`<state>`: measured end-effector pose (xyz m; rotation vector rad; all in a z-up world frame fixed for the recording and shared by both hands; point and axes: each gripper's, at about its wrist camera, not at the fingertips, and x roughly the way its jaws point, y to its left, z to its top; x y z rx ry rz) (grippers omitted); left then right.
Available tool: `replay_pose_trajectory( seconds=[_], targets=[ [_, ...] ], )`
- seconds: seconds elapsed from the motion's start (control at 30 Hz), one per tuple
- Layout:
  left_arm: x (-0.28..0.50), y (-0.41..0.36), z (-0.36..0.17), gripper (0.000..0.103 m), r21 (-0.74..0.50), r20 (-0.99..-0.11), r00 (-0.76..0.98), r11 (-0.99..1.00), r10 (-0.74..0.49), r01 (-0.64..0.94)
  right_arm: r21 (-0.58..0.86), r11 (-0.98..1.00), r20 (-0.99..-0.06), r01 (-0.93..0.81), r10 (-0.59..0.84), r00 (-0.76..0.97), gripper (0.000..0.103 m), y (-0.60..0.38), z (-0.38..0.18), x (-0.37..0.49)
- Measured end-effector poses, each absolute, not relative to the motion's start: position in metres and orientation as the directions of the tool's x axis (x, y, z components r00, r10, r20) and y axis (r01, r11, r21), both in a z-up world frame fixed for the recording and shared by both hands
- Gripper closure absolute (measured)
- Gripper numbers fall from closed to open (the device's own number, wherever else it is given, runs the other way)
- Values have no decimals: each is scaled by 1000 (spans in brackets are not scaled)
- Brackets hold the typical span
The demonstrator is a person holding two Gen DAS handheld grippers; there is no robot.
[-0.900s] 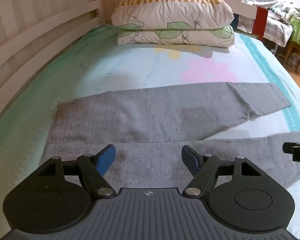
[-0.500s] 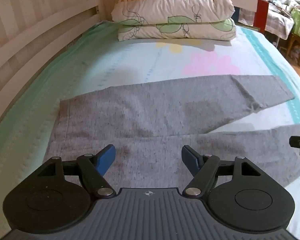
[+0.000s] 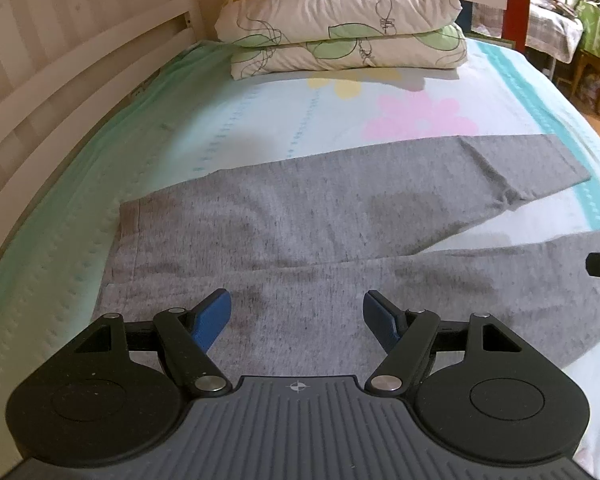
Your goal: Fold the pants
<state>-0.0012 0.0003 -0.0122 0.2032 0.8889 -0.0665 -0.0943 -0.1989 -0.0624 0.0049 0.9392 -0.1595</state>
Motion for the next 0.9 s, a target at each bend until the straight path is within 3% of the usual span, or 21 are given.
replay_pose_trajectory(
  seconds=[0.9],
  targets=[
    [-4,-4,-14,31,149,-791,611,977,25,153,-68,990,-807,127,-130,577,26,-197,-64,-95]
  ],
)
